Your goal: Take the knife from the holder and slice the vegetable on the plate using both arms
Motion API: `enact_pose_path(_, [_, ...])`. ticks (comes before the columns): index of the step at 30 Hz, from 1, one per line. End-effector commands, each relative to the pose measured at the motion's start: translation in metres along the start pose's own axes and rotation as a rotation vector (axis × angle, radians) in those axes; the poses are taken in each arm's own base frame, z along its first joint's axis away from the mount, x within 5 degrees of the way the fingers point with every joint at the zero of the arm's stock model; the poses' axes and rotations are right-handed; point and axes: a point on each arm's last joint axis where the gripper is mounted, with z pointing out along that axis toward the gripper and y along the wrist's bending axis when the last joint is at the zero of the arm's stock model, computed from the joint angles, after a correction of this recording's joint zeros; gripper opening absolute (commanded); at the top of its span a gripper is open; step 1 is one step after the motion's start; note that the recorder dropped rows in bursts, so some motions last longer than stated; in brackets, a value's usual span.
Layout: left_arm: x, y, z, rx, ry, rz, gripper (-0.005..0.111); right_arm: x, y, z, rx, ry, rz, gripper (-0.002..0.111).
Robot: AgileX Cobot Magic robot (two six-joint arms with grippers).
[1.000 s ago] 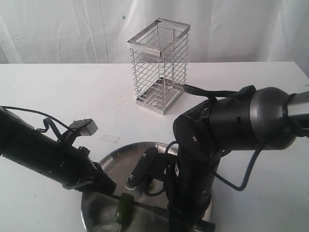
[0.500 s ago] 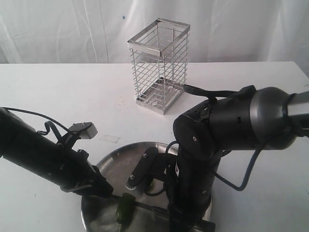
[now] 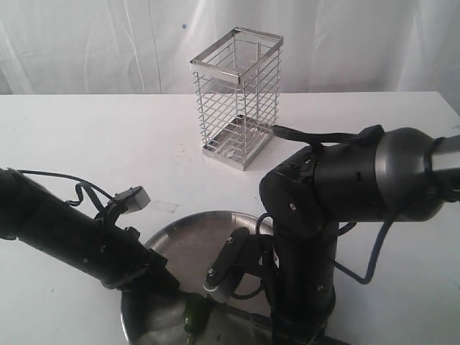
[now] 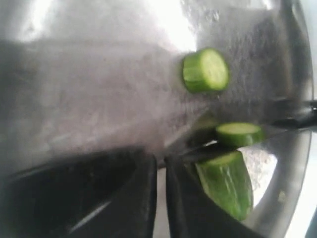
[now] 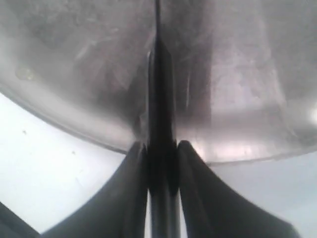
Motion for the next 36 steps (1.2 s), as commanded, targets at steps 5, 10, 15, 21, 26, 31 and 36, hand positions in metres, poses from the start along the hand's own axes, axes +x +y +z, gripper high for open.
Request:
enact_pose_path(5, [0.011, 0.007, 0.005, -0.064, 0.059, 0.039, 0.016, 0.016, 0.000, -0.019, 0.041, 0.052, 0.047, 0.004])
enact_pose_path(10, [0.005, -0.007, -0.007, -0.030, 0.014, 0.066, 0.016, 0.016, -0.003, -0.028, 0.104, -0.017, 0.113, 0.004])
enact_pose_path(15, [-0.002, -0.031, -0.030, 0.009, -0.060, 0.139, 0.016, 0.014, -0.003, -0.032, 0.116, -0.068, 0.163, 0.004])
enact_pose_path(21, [-0.006, -0.058, -0.059, 0.019, -0.158, 0.236, 0.016, 0.015, -0.003, -0.036, 0.122, -0.092, 0.158, 0.003])
enact_pose_path(26, [-0.004, -0.068, -0.066, 0.057, -0.165, 0.262, 0.016, 0.014, -0.003, -0.043, 0.139, -0.154, 0.156, 0.003])
enact_pose_path(31, [-0.004, -0.068, -0.063, 0.091, -0.163, 0.245, 0.016, 0.015, -0.001, -0.054, 0.142, -0.217, 0.156, 0.003])
enact_pose_path(36, [-0.005, -0.070, -0.063, 0.109, -0.177, 0.263, 0.016, 0.015, 0.001, -0.057, 0.133, -0.242, 0.152, 0.003])
